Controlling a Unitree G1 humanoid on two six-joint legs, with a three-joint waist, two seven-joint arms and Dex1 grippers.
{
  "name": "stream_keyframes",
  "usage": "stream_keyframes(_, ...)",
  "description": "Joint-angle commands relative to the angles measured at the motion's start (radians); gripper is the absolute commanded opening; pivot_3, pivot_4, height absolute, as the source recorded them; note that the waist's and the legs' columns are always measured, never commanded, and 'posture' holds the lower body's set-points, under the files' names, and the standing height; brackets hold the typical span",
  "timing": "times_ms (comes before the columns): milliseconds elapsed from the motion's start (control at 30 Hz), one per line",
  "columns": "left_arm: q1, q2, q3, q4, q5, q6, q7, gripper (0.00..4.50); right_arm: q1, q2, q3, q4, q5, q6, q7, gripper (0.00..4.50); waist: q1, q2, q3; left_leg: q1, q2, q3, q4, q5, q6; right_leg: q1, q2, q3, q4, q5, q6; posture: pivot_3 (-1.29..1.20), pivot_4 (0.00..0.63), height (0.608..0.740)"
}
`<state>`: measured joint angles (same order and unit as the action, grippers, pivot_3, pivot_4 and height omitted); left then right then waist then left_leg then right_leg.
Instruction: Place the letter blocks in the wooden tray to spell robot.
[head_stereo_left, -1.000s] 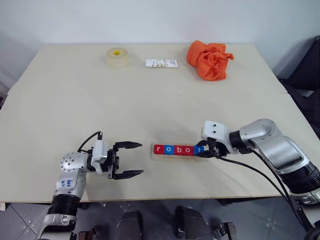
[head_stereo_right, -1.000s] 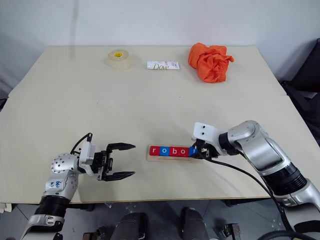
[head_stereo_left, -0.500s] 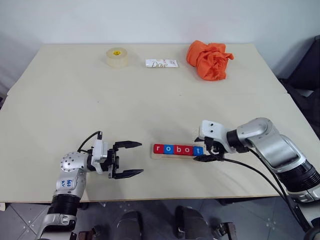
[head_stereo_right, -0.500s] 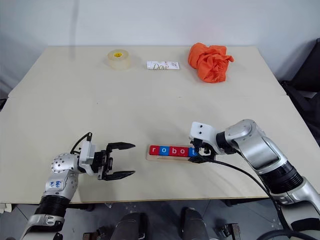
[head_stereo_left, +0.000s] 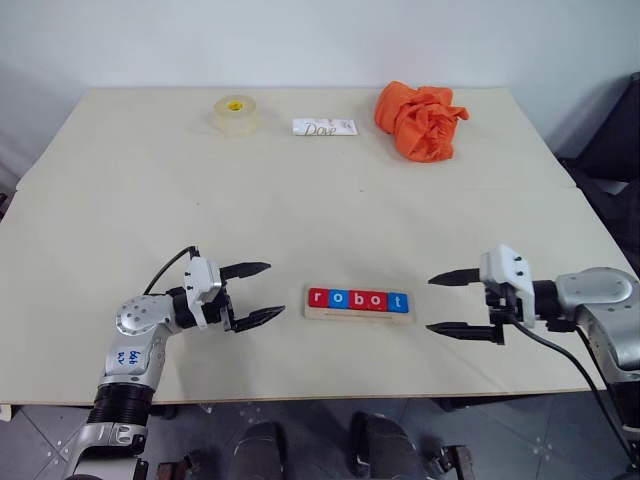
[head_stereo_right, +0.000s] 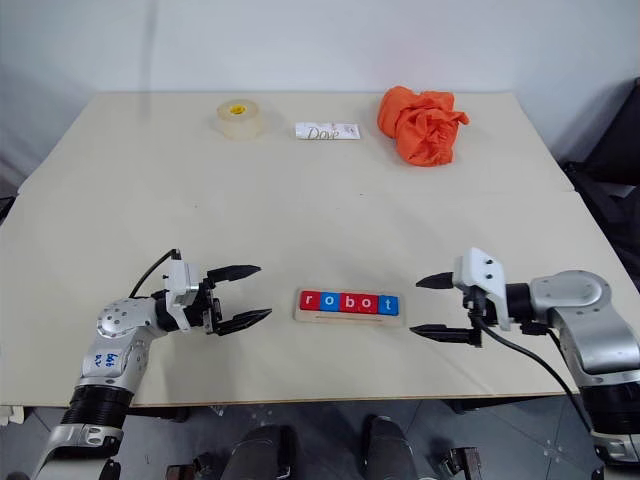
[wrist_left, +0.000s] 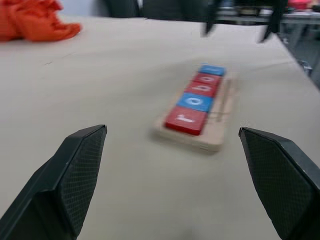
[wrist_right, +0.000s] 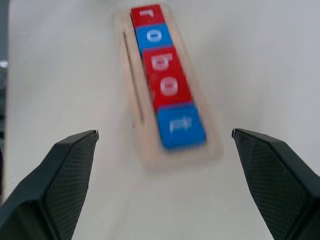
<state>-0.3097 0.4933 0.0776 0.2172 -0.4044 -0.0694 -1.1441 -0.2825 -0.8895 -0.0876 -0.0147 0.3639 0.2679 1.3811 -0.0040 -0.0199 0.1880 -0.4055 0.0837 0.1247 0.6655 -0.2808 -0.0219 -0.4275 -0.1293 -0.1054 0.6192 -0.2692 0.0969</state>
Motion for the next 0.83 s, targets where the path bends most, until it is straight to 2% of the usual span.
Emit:
stream_keyframes(33,0.015,0.027,0.05,-0.11,-0.075,0.088,0.033,4.5,0.004,-0.047,-0.055,0.099,0.015,-0.102,0.073,4.48,-0.002,0.0,0.0,0.0,0.0,0.0,0.0,0.0,0.0,0.0,0.0,0.0,0.0,0.0,0.0,0.0,0.15,0.74)
stream_keyframes(100,0.053,0.036,0.078,-0.174,-0.091,0.105,0.065,4.5,-0.002,-0.073,-0.057,0.177,-0.001,-0.144,0.103,4.48,-0.003,0.0,0.0,0.001,0.001,0.0,0.0,0.001,-0.001,0.0,0.001,0.0,0.001,0.0,0.0,0.0,0.15,0.74)
stream_keyframes(267,0.164,0.077,0.127,-0.269,-0.122,0.083,0.02,4.5,-0.041,-0.086,-0.055,0.258,0.013,-0.177,0.141,4.48,-0.004,0.0,0.0,0.001,0.001,0.0,-0.001,0.001,-0.002,0.0,0.001,0.001,0.001,0.0,0.0,0.0,0.15,0.74)
stream_keyframes(400,0.241,0.13,0.183,-0.303,-0.146,0.085,-0.009,4.5,-0.074,-0.07,-0.09,0.294,0.114,-0.151,0.207,4.48,-0.003,0.0,0.0,0.001,0.001,0.0,0.0,0.001,-0.002,-0.001,0.001,0.001,0.001,0.0,-0.001,0.0,0.15,0.74)
stream_keyframes(600,0.252,0.145,0.246,-0.271,-0.173,0.01,-0.056,4.5,-0.073,-0.107,-0.046,0.325,0.194,-0.183,0.233,4.48,0.004,0.0,0.0,0.001,0.0,0.0,0.0,0.001,-0.002,0.0,-0.001,0.0,0.001,-0.001,-0.001,0.0,0.15,0.74)
stream_keyframes(833,0.221,0.133,0.254,-0.239,-0.179,-0.051,-0.079,4.5,-0.108,-0.087,-0.036,0.344,0.194,-0.199,0.233,4.48,0.0,0.0,0.0,0.001,0.001,0.0,-0.001,0.001,-0.002,-0.001,0.0,0.0,0.001,-0.001,-0.001,0.0,0.15,0.74)
